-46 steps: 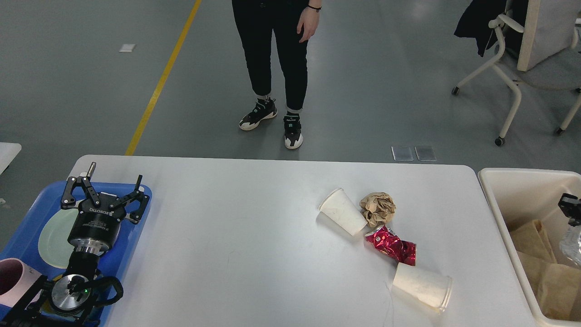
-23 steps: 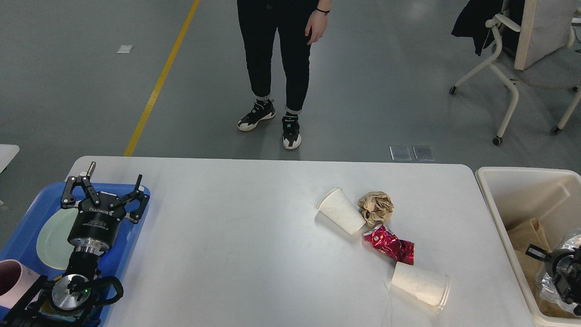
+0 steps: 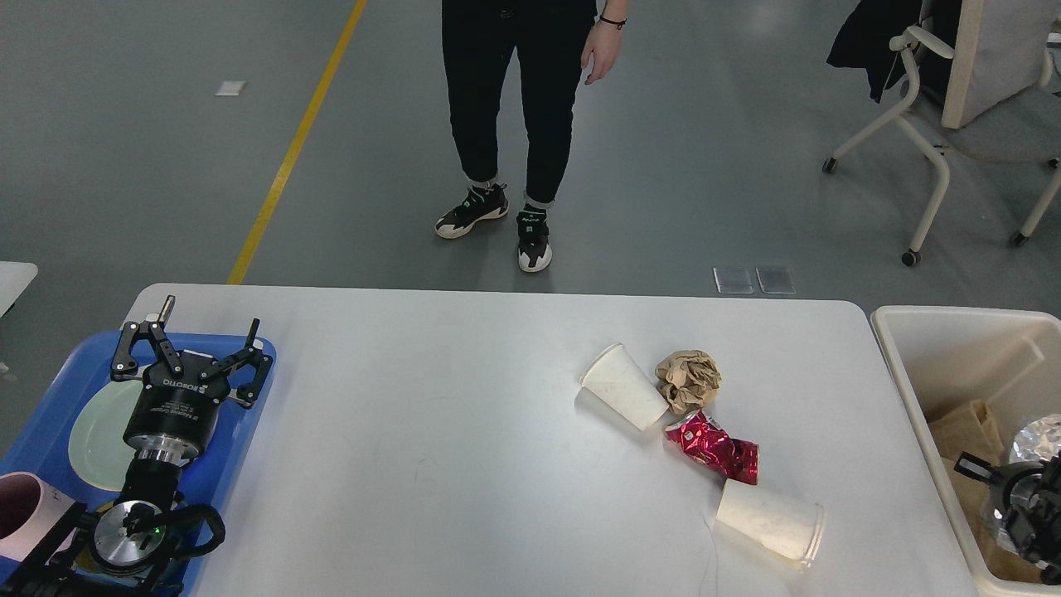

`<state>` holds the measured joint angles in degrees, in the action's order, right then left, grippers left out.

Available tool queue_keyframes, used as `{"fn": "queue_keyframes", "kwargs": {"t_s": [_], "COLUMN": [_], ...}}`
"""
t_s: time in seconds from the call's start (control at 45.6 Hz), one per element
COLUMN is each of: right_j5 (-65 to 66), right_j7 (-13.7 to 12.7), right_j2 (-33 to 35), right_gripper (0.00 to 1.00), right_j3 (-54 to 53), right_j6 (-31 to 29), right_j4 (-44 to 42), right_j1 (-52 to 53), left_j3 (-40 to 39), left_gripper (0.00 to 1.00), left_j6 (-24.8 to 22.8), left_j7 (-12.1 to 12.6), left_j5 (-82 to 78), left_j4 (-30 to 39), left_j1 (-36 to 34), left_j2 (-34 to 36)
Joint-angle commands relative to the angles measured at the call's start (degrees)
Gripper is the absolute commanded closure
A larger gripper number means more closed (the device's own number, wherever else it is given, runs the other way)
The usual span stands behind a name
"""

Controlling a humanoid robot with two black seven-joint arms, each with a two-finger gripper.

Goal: Tidy desktop

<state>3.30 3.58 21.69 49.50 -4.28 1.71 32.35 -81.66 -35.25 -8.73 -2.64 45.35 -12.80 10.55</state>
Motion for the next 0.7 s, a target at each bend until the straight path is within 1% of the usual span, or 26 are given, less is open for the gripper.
{"fn": "queue_keyframes", "kwargs": {"t_s": [0.0,0.263,0.373,0.417,0.483,0.549,0.68], "right_j5": [-0.05,0.04,0.30,0.91,3.37,7.32,14.88], "right_j7": [0.11,0.11,0.11,-0.06,-0.50,-2.34,-8.58], "right_j2": [-0.24,0.02,0.54,1.86,5.98,9.76,14.60], "right_gripper": [0.00,0.00,0.00,0.00,0.00,0.00,0.00], "right_j3": [-2.48,-3.54,-4.76,-5.21,-5.12,-4.77,-2.49], "right_j6": [2.17,2.17,1.91,1.82,1.47,1.03,-0.73], "right_j4": [0.13,0.40,2.85,4.87,9.17,15.32,27.80], "right_j1": [-0.09,0.00,1.49,3.24,6.49,10.79,22.30], "left_j3": [0.01,0.01,0.01,0.01,0.01,0.01,0.01], "left_gripper": [0.03,0.03,0.03,0.03,0.03,0.03,0.03], "left_j6": [0.00,0.01,-0.08,-0.08,0.00,0.01,-0.08], "left_j7": [0.03,-0.06,0.03,0.03,0.03,0.03,0.03], "left_j5": [0.00,0.00,0.00,0.00,0.00,0.00,0.00], "left_j4": [0.00,0.00,0.00,0.00,0.00,0.00,0.00], "left_j1": [-0.03,-0.03,-0.03,-0.03,-0.03,-0.03,-0.03], "left_j2": [-0.01,-0.01,-0.01,-0.01,-0.01,-0.01,-0.01]}}
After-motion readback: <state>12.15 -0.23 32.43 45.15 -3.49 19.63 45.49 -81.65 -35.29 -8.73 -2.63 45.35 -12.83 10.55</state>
